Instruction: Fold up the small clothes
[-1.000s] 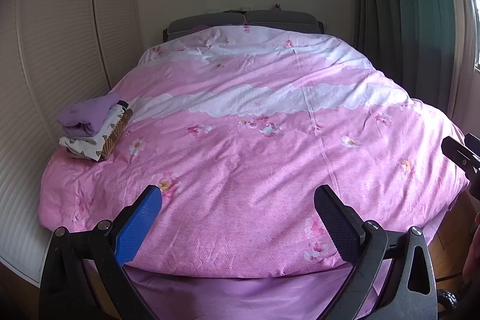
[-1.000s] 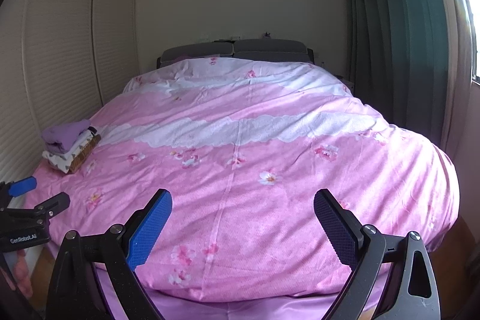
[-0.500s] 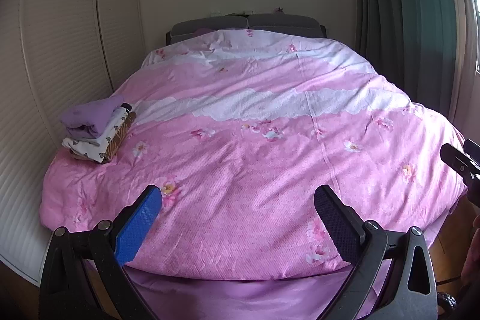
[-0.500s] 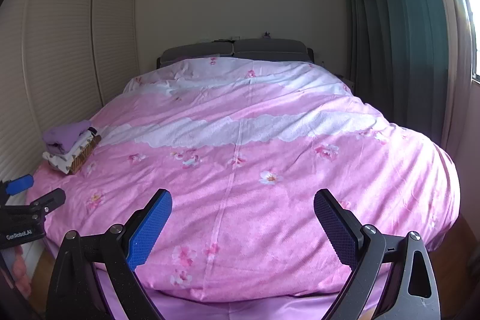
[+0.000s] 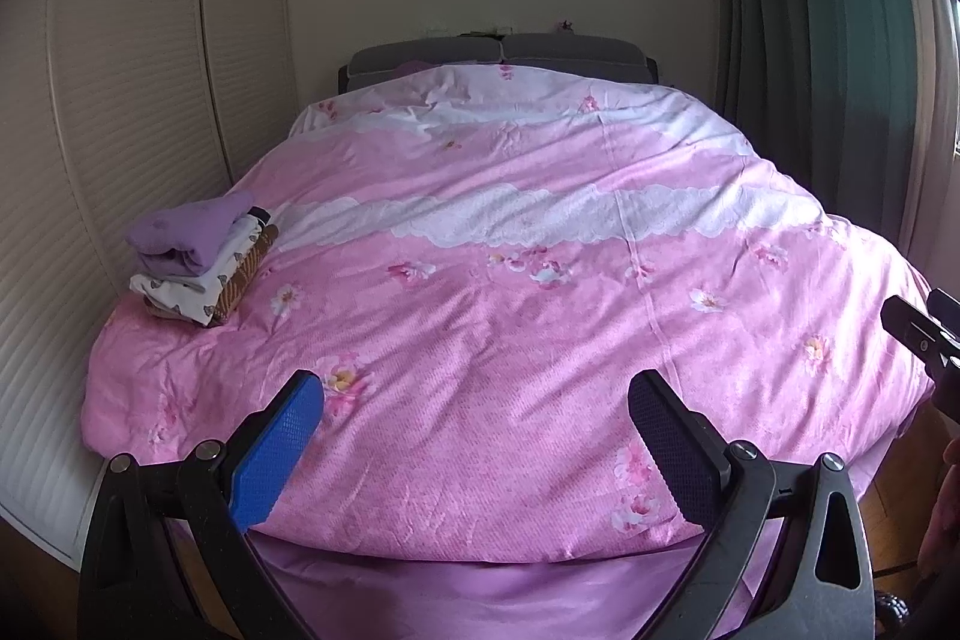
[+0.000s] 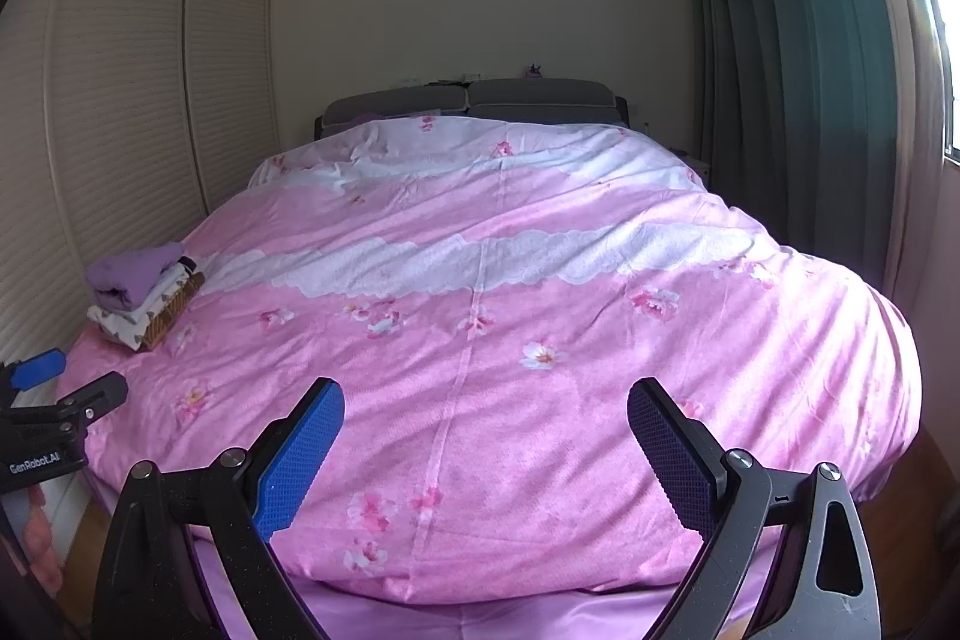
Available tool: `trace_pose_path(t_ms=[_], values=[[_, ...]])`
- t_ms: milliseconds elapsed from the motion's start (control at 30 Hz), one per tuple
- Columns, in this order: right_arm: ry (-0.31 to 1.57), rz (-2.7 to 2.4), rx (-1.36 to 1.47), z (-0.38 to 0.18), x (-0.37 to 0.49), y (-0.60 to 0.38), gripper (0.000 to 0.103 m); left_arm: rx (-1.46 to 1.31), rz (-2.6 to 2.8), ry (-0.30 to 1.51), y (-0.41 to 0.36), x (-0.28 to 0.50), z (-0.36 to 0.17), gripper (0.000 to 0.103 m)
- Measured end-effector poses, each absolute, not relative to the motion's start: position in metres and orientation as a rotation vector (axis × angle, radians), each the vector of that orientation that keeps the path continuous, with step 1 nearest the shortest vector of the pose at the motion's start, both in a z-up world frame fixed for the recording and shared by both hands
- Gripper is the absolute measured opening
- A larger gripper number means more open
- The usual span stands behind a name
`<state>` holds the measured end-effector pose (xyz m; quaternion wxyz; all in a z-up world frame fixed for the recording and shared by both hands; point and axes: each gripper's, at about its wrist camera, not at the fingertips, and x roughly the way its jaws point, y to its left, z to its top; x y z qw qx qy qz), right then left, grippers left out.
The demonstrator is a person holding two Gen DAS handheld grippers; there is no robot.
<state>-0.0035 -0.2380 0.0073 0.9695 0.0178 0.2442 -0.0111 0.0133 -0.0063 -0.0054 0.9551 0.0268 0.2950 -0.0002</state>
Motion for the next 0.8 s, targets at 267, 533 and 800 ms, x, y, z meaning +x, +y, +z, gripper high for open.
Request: trace_pose_path(t_ms=[267,533,800], values=[[0.491,-0.016,0.039,0.0092,-0.0037,-0.238,0.096,0.042,-0.014,0.616,-0.0057,0.0155,-0.0052,0.103],[0.49,-0.017,0.039,0.0102,-0.0045,-0.2367,0.096,0.026,-0.028,0.607,-0.0082,0.011,-0.0046,0.103],[0.492,-0.017,0.042,0.0105,-0.0053,-0.2372,0.096,0.04,-0.03,0.59,-0.0125,0.0086,-0.005,0.103]])
